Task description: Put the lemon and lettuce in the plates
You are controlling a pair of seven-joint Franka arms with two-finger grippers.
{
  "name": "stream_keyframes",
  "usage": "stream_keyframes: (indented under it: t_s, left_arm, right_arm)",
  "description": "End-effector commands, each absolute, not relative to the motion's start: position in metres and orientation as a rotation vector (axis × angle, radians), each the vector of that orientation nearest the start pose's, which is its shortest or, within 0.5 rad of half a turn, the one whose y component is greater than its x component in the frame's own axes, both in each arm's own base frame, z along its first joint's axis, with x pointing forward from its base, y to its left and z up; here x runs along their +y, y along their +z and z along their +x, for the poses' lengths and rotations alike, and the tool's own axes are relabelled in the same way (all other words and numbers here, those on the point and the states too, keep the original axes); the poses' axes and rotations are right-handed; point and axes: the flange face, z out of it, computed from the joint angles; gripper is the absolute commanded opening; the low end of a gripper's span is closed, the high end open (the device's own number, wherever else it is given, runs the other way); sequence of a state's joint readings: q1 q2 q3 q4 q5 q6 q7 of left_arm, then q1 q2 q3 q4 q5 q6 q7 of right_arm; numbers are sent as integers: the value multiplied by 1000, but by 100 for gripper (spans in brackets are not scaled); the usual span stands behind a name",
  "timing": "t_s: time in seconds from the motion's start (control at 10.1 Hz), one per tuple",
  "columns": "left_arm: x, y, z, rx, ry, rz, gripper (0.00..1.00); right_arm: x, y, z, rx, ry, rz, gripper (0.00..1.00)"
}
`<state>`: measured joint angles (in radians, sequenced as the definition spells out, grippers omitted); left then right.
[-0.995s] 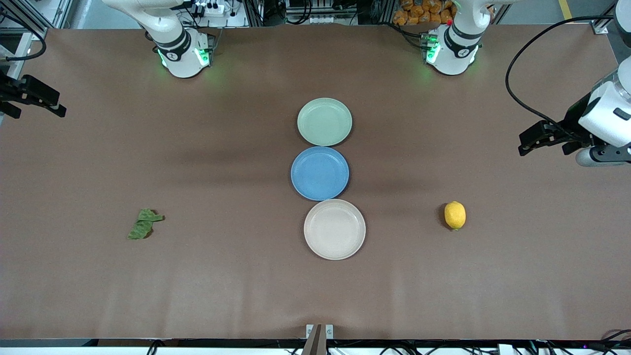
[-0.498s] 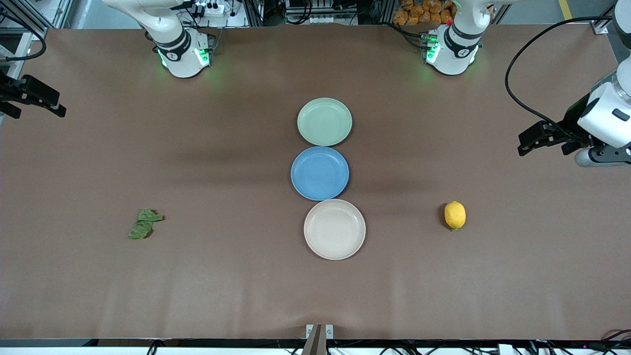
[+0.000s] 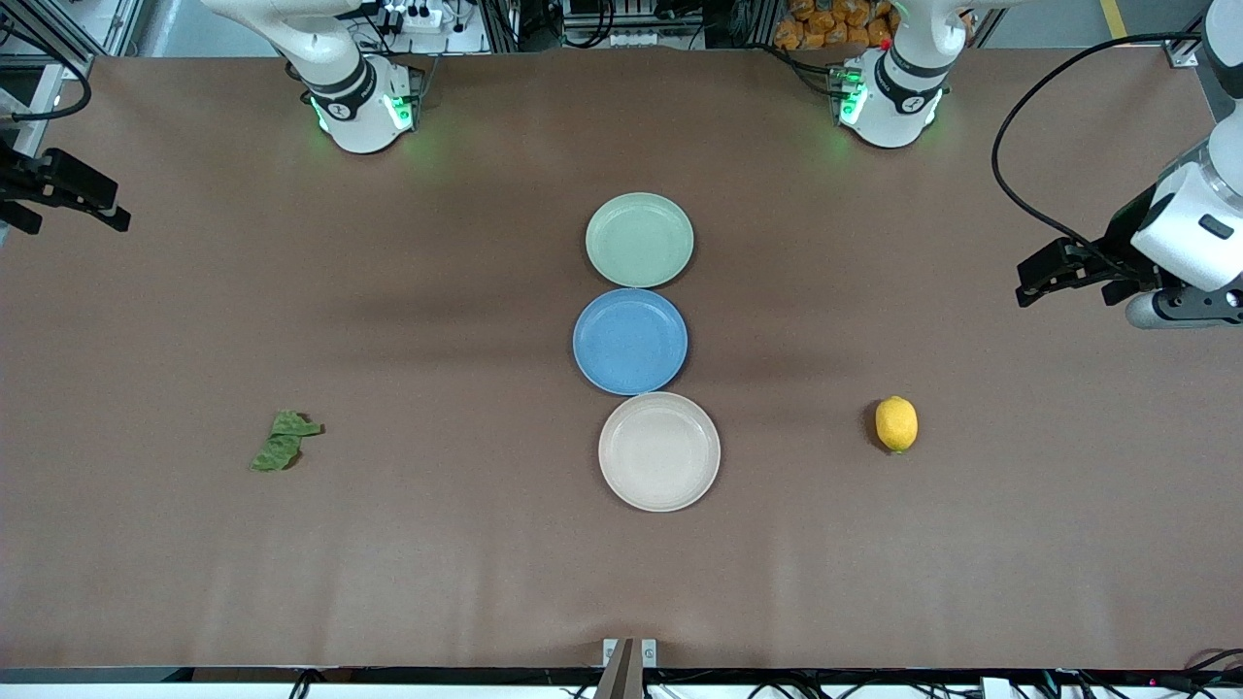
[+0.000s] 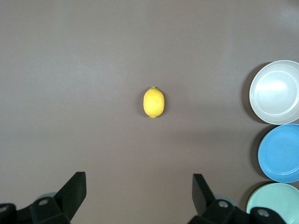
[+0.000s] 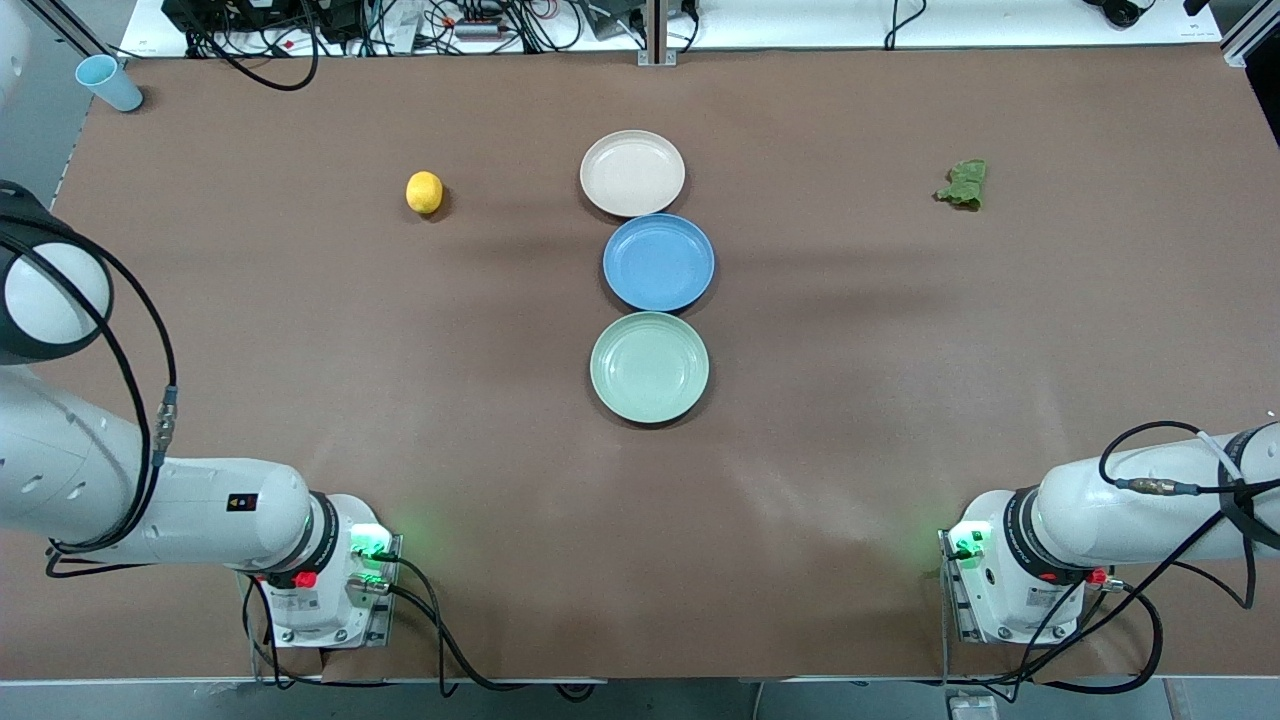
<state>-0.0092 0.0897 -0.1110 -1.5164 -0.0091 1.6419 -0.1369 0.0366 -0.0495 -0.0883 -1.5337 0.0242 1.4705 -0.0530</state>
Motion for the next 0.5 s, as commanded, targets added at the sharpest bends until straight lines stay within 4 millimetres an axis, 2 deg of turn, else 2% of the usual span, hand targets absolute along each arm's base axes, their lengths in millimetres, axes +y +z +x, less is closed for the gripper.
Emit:
stream_keyframes:
  t_s: [0.0,0.4]
  left_arm:
    - [-69,606,585,14,-54,-3144,100]
    - [-66,604,586,7,-50,-3140,100]
  right_arm:
    - [-30,659,532,-7,19,-3093,100]
    - [-31,653,537,-3,17,-3094,100]
